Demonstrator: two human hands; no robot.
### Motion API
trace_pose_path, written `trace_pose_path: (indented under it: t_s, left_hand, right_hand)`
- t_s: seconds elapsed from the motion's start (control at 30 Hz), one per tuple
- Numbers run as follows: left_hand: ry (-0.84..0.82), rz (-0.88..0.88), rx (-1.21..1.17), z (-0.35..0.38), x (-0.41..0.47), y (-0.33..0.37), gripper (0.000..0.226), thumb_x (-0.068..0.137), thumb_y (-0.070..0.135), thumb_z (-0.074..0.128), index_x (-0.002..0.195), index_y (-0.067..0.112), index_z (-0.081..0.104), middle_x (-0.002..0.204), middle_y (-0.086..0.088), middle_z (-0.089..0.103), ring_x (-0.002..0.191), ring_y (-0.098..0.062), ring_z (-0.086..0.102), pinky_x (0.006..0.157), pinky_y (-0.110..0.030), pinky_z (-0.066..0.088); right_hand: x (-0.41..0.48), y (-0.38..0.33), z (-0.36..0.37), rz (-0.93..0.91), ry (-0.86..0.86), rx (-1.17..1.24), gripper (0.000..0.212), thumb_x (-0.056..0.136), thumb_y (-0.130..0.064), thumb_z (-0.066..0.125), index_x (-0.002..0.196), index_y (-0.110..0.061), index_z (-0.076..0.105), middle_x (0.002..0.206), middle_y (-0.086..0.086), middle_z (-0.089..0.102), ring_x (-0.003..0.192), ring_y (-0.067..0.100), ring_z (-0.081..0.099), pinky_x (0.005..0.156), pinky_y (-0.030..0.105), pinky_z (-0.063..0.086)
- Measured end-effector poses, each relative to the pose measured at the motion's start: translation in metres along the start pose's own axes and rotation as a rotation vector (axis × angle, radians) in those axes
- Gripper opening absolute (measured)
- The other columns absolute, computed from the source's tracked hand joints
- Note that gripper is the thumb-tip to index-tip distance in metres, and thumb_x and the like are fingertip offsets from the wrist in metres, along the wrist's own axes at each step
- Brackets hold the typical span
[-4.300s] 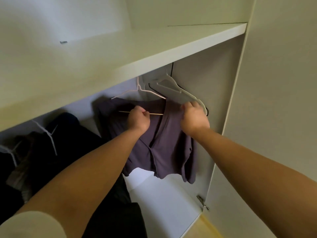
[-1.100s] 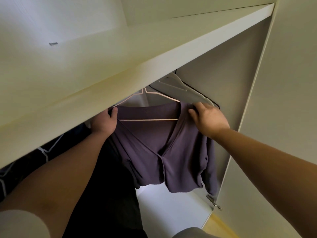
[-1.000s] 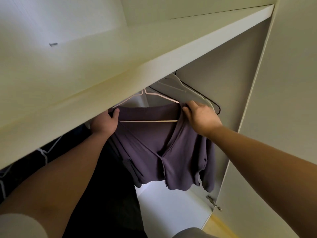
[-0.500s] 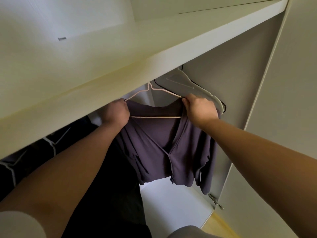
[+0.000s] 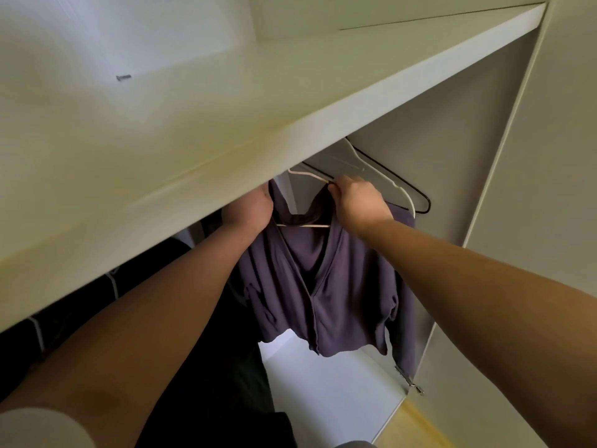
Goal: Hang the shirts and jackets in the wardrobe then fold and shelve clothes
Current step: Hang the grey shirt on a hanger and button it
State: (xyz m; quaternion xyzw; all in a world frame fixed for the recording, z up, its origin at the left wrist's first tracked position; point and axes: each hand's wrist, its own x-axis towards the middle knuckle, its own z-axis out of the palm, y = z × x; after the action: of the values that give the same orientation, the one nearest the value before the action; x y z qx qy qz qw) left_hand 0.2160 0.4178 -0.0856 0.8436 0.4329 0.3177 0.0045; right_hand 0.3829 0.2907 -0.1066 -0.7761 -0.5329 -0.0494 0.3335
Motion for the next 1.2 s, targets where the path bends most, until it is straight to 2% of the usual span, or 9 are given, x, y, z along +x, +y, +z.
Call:
trace_pose_path:
  t_s: [0.2, 0.33, 0.43, 0.53, 0.67, 0.77, 0.9, 1.07, 1.2]
  left_hand:
    - [-0.031, 0.014, 0.006, -0.003, -0.001, 0.004, 0.032, 0.105, 0.015, 0.037, 0.111, 0.001, 0.065, 0.114, -0.020, 0.063, 0.108, -0.036, 0.058, 0.094, -0.044, 0.043]
    - [-0.065, 0.021, -0.014, -0.006, 0.003, -0.011, 0.038, 0.108, 0.027, 0.035, 0.124, 0.004, 0.062, 0.126, -0.019, 0.061, 0.120, -0.038, 0.053, 0.102, -0.043, 0.041]
    - [-0.102, 0.034, -0.082, -0.008, 0.003, -0.027, 0.041, 0.108, 0.029, 0.037, 0.127, 0.000, 0.059, 0.129, -0.024, 0.059, 0.123, -0.040, 0.051, 0.105, -0.046, 0.039]
    - [-0.124, -0.013, -0.193, -0.008, 0.000, -0.042, 0.042, 0.108, 0.029, 0.038, 0.117, -0.007, 0.059, 0.123, -0.031, 0.059, 0.119, -0.044, 0.053, 0.103, -0.051, 0.040]
    - [-0.125, -0.146, -0.319, -0.004, -0.001, -0.059, 0.040, 0.109, 0.027, 0.035, 0.106, -0.003, 0.061, 0.114, -0.032, 0.062, 0.111, -0.043, 0.058, 0.096, -0.046, 0.043]
    - [-0.105, -0.171, -0.302, -0.002, -0.007, -0.073, 0.032, 0.108, 0.025, 0.037, 0.083, 0.010, 0.049, 0.090, -0.028, 0.057, 0.092, -0.042, 0.058, 0.080, -0.045, 0.043]
    - [-0.088, -0.143, -0.285, 0.000, -0.012, -0.080, 0.024, 0.107, 0.026, 0.038, 0.089, 0.018, 0.052, 0.083, -0.009, 0.053, 0.089, -0.037, 0.058, 0.078, -0.042, 0.044]
    - [-0.111, -0.131, -0.227, 0.003, -0.016, -0.080, 0.028, 0.107, 0.031, 0.035, 0.101, 0.015, 0.058, 0.097, -0.016, 0.063, 0.095, -0.038, 0.059, 0.086, -0.046, 0.049]
    - [-0.129, -0.116, -0.240, 0.004, -0.019, -0.080, 0.027, 0.106, 0.032, 0.033, 0.094, 0.018, 0.053, 0.092, -0.016, 0.059, 0.092, -0.041, 0.058, 0.085, -0.049, 0.050]
  right_hand:
    - [0.016, -0.031, -0.002, 0.068, -0.044, 0.007, 0.014, 0.096, -0.008, 0.048, 0.100, -0.006, 0.062, 0.097, 0.020, 0.065, 0.089, 0.039, 0.061, 0.066, 0.031, 0.035]
    - [0.013, -0.024, -0.008, 0.059, -0.076, 0.131, 0.027, 0.102, -0.028, 0.047, 0.093, -0.007, 0.062, 0.096, 0.020, 0.066, 0.090, 0.039, 0.061, 0.067, 0.031, 0.037]
    - [0.000, -0.007, -0.014, 0.044, -0.069, 0.148, 0.039, 0.101, -0.041, 0.050, 0.116, -0.009, 0.065, 0.110, 0.018, 0.069, 0.105, 0.037, 0.061, 0.081, 0.035, 0.047]
    - [-0.014, 0.015, -0.020, 0.065, -0.040, 0.135, 0.047, 0.100, -0.047, 0.046, 0.128, -0.013, 0.060, 0.119, 0.016, 0.068, 0.111, 0.036, 0.061, 0.092, 0.040, 0.050]
    - [-0.025, 0.034, -0.022, 0.064, 0.041, 0.031, 0.038, 0.104, -0.037, 0.041, 0.115, -0.010, 0.064, 0.112, 0.019, 0.067, 0.104, 0.038, 0.060, 0.083, 0.037, 0.045]
    - [-0.029, 0.040, -0.021, 0.062, 0.032, -0.026, 0.033, 0.105, -0.025, 0.041, 0.112, -0.003, 0.064, 0.110, 0.023, 0.064, 0.103, 0.041, 0.057, 0.081, 0.039, 0.039]
    - [-0.027, 0.041, -0.019, 0.093, -0.003, -0.052, 0.033, 0.105, -0.022, 0.041, 0.107, 0.000, 0.065, 0.107, 0.025, 0.062, 0.100, 0.041, 0.058, 0.080, 0.040, 0.043]
    - [-0.019, 0.030, -0.016, 0.114, -0.015, -0.101, 0.036, 0.104, -0.029, 0.041, 0.103, -0.005, 0.068, 0.104, 0.024, 0.067, 0.096, 0.042, 0.061, 0.076, 0.038, 0.044]
    - [-0.007, 0.012, -0.017, 0.073, -0.009, -0.089, 0.033, 0.102, -0.026, 0.043, 0.103, -0.006, 0.070, 0.102, 0.025, 0.068, 0.094, 0.044, 0.060, 0.071, 0.036, 0.039]
